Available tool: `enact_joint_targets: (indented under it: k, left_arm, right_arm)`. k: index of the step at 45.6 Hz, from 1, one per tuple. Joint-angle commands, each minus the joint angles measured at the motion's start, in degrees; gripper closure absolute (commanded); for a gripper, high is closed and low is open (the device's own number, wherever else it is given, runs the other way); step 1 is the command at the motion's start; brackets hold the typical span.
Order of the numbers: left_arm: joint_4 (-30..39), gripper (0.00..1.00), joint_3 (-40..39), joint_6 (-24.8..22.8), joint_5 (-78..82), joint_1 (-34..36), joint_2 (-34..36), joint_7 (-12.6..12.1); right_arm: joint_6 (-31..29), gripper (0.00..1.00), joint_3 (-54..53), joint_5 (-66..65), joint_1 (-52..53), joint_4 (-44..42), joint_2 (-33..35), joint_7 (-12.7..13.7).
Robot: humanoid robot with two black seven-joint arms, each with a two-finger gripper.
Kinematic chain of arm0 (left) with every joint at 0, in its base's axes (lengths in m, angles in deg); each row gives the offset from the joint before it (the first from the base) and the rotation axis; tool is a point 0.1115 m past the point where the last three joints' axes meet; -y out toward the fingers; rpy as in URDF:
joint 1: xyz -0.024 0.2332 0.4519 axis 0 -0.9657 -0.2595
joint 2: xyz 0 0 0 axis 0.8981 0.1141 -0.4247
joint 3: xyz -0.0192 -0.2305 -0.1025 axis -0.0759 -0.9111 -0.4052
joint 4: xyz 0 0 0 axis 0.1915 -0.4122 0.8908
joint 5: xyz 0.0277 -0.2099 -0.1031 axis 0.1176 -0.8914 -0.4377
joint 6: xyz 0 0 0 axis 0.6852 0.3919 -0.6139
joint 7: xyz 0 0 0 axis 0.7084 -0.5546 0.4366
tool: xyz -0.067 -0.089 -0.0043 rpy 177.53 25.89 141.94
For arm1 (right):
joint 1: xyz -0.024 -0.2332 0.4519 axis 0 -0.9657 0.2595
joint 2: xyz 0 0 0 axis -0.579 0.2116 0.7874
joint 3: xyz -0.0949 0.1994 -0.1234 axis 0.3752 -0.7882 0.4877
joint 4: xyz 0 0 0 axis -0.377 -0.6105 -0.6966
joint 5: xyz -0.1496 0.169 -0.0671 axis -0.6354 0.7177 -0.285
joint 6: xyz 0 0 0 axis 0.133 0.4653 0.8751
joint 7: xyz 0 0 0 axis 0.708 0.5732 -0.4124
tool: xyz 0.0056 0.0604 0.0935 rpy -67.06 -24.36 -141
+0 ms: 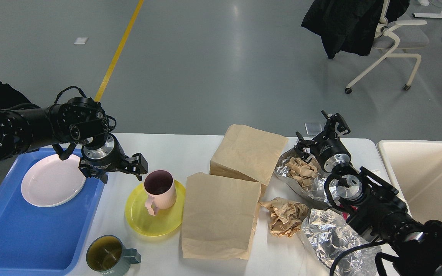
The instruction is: Tidy desktop
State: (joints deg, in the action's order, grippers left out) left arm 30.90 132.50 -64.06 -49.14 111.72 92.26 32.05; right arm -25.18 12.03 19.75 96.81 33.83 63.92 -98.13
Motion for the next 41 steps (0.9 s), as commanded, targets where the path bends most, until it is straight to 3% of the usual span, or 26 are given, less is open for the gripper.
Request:
enact_joint_targets:
  k: [1, 41]
  left_arm:
    - [-1.2, 0.04, -1.7, 0.6, 0.1, -1.8, -0.2, 0.0]
    - [-9.8, 0.04, -5.5, 1.0, 0.2, -8.2, -6.8, -0.1]
  right_arm:
    - [0.1, 0.00, 0.0, 0.0, 0.0, 0.0, 0.0, 0.0]
    - [0.1, 0.00, 0.0, 0.0, 0.0, 0.0, 0.0, 0.0]
